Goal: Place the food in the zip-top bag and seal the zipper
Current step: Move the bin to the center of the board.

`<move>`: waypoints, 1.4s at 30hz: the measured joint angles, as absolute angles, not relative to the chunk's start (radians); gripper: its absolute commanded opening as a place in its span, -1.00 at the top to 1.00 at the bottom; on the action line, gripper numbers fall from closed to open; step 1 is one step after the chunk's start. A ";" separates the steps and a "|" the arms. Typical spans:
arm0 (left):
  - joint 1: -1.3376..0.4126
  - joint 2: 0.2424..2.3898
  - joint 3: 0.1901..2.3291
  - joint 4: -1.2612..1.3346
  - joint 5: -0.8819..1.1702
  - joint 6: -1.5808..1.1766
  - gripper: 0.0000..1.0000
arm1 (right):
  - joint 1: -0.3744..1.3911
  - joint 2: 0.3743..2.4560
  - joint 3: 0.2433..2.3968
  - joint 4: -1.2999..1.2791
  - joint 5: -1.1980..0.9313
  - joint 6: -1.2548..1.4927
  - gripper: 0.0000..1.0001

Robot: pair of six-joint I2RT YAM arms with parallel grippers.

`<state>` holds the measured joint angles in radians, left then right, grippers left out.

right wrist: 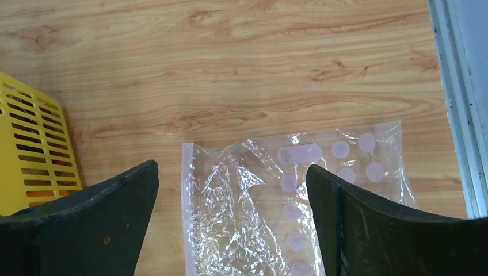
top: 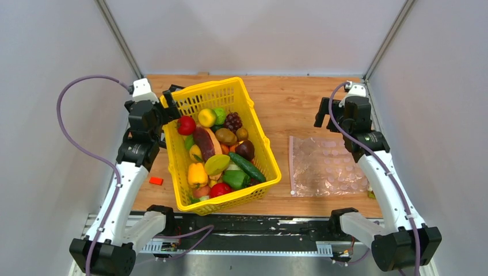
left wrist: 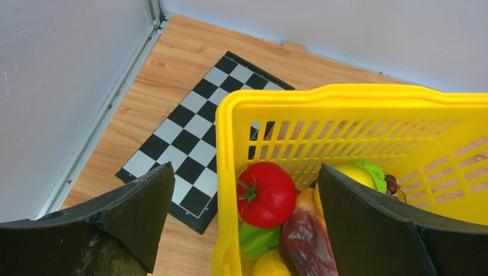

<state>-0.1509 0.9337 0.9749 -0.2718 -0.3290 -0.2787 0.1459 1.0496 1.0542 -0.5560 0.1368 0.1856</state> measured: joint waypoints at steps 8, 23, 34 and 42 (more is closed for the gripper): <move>-0.151 0.908 0.974 -0.272 -0.326 -0.299 -1.00 | 0.142 1.020 1.032 -0.549 -0.078 0.194 -1.00; -0.150 0.659 0.872 -0.336 -0.180 -0.400 -1.00 | 0.144 0.768 0.691 -0.497 -0.650 0.303 -1.00; -0.150 0.694 0.924 -0.433 0.017 -0.335 -1.00 | 0.194 0.670 0.599 -0.593 -0.761 0.357 -0.99; -0.150 0.697 0.927 -0.596 0.057 -0.334 -1.00 | 0.501 0.674 0.511 -0.580 -0.737 0.444 -1.00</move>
